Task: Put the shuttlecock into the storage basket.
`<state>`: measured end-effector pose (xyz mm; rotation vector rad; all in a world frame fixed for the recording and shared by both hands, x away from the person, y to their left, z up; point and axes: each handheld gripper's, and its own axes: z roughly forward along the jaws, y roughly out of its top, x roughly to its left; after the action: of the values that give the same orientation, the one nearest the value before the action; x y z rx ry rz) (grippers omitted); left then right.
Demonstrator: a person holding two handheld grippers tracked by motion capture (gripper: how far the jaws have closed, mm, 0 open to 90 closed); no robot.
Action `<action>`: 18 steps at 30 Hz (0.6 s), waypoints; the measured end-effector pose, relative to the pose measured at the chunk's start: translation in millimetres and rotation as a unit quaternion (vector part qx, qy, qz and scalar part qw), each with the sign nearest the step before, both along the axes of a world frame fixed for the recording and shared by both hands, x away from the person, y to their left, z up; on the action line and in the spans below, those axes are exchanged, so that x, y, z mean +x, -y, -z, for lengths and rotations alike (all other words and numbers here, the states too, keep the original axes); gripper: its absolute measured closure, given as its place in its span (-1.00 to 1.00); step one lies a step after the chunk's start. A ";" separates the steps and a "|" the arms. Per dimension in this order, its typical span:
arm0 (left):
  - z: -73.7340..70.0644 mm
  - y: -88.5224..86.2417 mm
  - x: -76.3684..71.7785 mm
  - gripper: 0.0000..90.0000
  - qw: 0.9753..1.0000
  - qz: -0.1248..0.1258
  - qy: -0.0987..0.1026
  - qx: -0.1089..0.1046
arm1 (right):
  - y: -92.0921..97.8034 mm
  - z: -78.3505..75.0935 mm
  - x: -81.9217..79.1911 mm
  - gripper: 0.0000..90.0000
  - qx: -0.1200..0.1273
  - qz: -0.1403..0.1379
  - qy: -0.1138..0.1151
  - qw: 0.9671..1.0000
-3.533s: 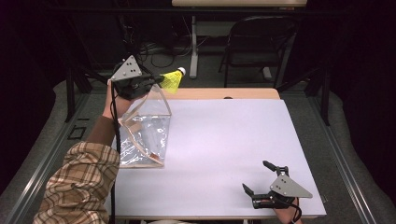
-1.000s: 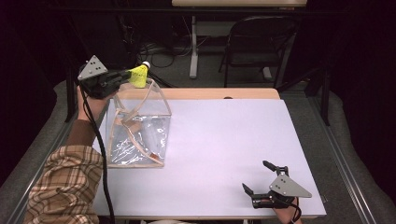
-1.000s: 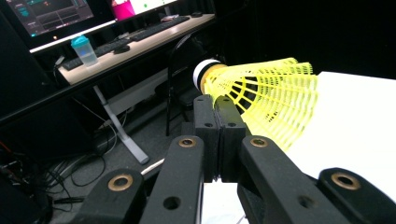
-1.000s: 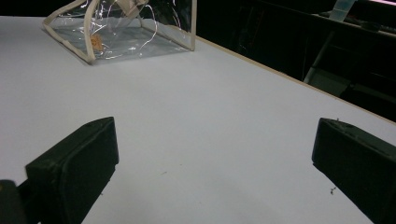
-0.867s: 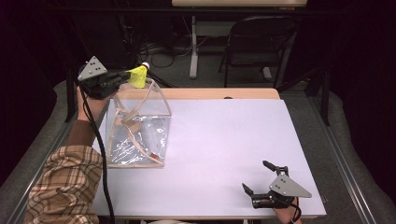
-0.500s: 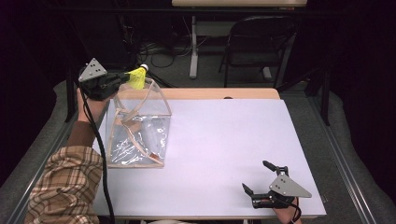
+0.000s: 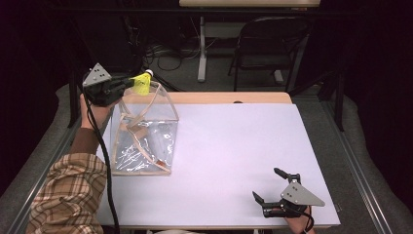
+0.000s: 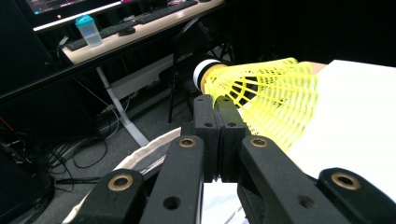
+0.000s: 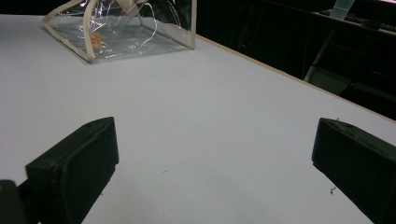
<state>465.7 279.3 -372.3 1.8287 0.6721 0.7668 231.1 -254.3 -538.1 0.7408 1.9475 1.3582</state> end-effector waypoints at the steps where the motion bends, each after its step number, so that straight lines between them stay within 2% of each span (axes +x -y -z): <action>1: 0.8 -0.4 0.3 0.99 1.000 0.000 -0.001 0.000 | 0.0 0.0 -0.1 -1.00 0.001 0.000 0.000 1.000; 18: 13.4 -4.5 2.3 0.99 1.000 -0.006 -0.015 0.005 | 0.0 0.0 -0.3 -1.00 0.001 0.001 -0.001 1.000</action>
<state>468.0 283.8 -385.7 1.8498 0.7013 0.7534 230.9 -254.3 -538.1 0.7452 1.9479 1.3583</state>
